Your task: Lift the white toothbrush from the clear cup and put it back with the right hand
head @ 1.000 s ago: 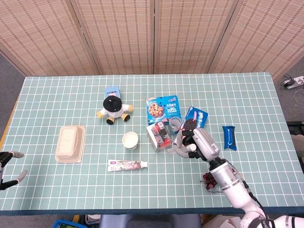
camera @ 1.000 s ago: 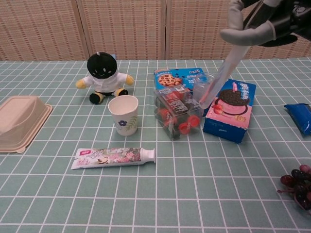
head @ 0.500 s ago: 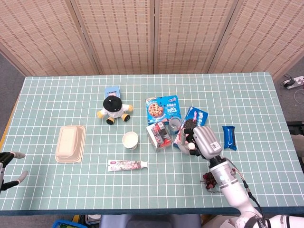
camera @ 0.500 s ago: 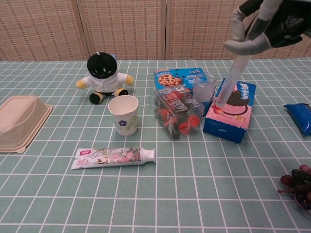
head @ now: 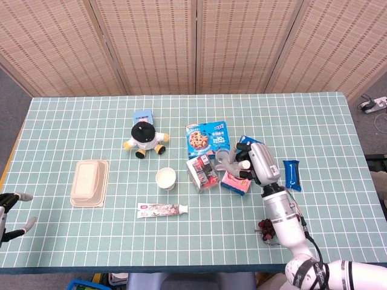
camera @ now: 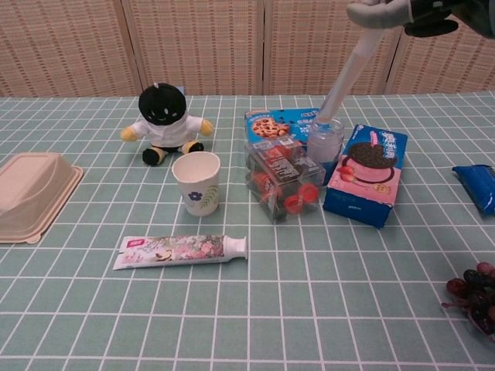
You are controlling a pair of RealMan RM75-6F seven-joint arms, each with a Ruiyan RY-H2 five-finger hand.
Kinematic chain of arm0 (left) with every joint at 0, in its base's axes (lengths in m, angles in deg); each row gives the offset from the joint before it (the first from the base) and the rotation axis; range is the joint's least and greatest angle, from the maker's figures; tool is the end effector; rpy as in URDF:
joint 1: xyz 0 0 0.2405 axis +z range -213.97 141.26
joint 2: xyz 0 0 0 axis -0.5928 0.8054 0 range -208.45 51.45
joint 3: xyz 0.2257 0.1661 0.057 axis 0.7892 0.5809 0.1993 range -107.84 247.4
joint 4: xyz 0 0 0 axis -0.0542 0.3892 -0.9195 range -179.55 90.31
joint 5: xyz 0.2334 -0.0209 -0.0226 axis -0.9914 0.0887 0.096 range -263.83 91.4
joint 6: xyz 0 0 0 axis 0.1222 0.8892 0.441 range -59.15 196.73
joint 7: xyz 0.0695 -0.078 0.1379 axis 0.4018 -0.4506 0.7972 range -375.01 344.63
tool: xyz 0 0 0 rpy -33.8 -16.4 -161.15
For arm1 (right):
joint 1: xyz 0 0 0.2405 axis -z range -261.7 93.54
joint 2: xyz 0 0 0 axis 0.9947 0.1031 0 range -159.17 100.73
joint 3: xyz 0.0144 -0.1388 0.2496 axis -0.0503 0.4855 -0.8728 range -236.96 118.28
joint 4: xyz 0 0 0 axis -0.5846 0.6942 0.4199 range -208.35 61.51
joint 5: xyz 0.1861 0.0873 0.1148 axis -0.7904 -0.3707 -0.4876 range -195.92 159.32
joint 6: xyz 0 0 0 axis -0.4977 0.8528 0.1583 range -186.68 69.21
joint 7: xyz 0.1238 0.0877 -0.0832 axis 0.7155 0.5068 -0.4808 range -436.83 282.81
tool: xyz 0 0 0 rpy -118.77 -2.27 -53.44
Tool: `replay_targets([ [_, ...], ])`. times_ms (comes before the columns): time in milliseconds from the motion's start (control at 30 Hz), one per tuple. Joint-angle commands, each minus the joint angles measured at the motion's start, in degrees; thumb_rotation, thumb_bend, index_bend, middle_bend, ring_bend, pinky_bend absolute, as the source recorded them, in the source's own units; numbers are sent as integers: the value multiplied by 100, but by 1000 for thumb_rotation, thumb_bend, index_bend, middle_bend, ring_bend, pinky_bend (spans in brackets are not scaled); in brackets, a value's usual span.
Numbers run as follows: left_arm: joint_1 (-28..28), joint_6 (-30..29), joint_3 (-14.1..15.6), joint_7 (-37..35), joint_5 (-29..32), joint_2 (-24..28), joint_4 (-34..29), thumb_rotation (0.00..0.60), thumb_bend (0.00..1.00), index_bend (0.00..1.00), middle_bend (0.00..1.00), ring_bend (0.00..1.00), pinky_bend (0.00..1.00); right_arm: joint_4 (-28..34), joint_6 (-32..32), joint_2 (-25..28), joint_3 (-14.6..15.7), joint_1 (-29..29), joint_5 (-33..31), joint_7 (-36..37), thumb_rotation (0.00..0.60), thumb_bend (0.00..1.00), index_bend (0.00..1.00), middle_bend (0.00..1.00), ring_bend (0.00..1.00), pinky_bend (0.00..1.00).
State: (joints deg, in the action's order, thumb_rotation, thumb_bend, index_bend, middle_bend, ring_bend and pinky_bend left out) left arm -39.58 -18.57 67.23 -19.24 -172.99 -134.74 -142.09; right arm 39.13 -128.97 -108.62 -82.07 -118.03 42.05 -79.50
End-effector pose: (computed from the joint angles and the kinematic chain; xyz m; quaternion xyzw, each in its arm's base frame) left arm -0.3390 0.2026 0.1921 -0.5824 -0.3879 -0.4021 0.5905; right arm -0.0980 -0.3641 0.0656 0.5084 -0.5302 0.5957 0.3248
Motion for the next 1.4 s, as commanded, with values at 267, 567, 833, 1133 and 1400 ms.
replay_targets([
  [267, -2, 25, 17, -6, -5, 9, 2, 600, 246, 473, 406, 322, 429, -675, 228, -282, -365, -356, -723, 99, 600, 653, 809, 1000, 1000, 1000],
  [567, 8, 5, 27, -58, -31, 23, -2, 600, 246, 473, 406, 322, 429, -1154, 365, -487, -391, -474, -862, 279, 600, 654, 809, 1000, 1000, 1000],
  [833, 13, 2, 30, -96, -28, 35, -10, 600, 246, 473, 406, 322, 429, -1392, 457, -612, -341, -550, -881, 302, 600, 653, 809, 1000, 1000, 1000],
  [1133, 21, -9, 39, -112, -42, 51, -31, 600, 246, 473, 406, 322, 429, -1667, 455, -743, -267, -592, -921, 207, 600, 654, 809, 1000, 1000, 1000],
  [1400, 41, -42, 52, -85, -64, 66, -71, 600, 246, 473, 406, 322, 429, -2019, 570, -941, -191, -639, -1010, 208, 600, 669, 809, 1000, 1000, 1000],
])
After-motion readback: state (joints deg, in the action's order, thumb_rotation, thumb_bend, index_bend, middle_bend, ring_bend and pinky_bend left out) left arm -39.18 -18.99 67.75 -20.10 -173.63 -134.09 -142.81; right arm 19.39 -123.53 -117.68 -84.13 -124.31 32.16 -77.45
